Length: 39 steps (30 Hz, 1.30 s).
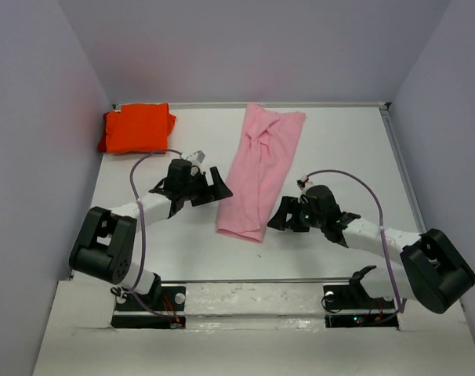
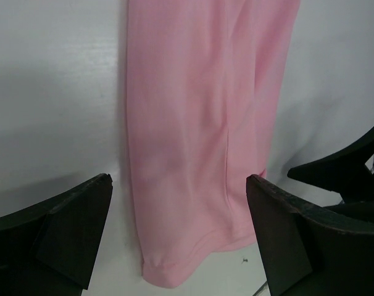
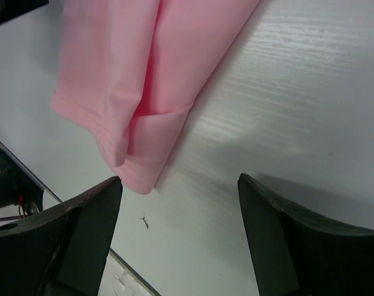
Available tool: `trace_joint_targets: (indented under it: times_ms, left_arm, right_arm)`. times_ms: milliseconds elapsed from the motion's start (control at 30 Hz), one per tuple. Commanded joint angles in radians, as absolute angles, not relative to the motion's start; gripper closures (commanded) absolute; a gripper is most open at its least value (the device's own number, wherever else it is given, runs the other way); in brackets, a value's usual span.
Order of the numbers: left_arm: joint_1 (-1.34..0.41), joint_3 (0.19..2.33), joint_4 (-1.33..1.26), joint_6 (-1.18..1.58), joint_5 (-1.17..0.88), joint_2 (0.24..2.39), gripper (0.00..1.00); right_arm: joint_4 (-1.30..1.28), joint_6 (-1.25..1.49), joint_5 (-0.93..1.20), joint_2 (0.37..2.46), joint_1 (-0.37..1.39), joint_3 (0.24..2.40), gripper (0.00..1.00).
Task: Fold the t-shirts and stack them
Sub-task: Rotate the tshirt 90 degrees, then grab the bottom of the folded rectangular tshirt with both arms
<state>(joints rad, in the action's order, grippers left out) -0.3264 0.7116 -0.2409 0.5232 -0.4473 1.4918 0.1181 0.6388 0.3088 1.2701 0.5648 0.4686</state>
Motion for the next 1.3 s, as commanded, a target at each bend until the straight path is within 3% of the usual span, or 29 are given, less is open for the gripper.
trace_joint_targets:
  times_ms: [0, 233, 500, 900, 1267]
  left_arm:
    - [-0.382, 0.605, -0.353, 0.591, -0.407, 1.37, 0.01]
    - [-0.443, 0.447, -0.387, 0.63, -0.342, 1.22, 0.01]
    - [-0.448, 0.35, -0.437, 0.617, -0.342, 1.206, 0.01]
    - [-0.449, 0.301, -0.497, 0.611, -0.373, 1.244, 0.01]
    - [-0.449, 0.264, -0.601, 0.626, -0.383, 1.319, 0.01]
  right_arm:
    - [0.256, 0.703, 0.241, 1.232, 0.609, 0.427, 0.19]
    - [0.322, 0.759, 0.18, 1.327, 0.727, 0.422, 0.2]
    - [0.405, 0.807, 0.143, 1.5, 0.804, 0.468, 0.2]
    - [0.333, 0.801, 0.135, 1.474, 0.836, 0.515, 0.2]
    - [0.225, 0.792, 0.083, 1.402, 0.836, 0.485, 0.42]
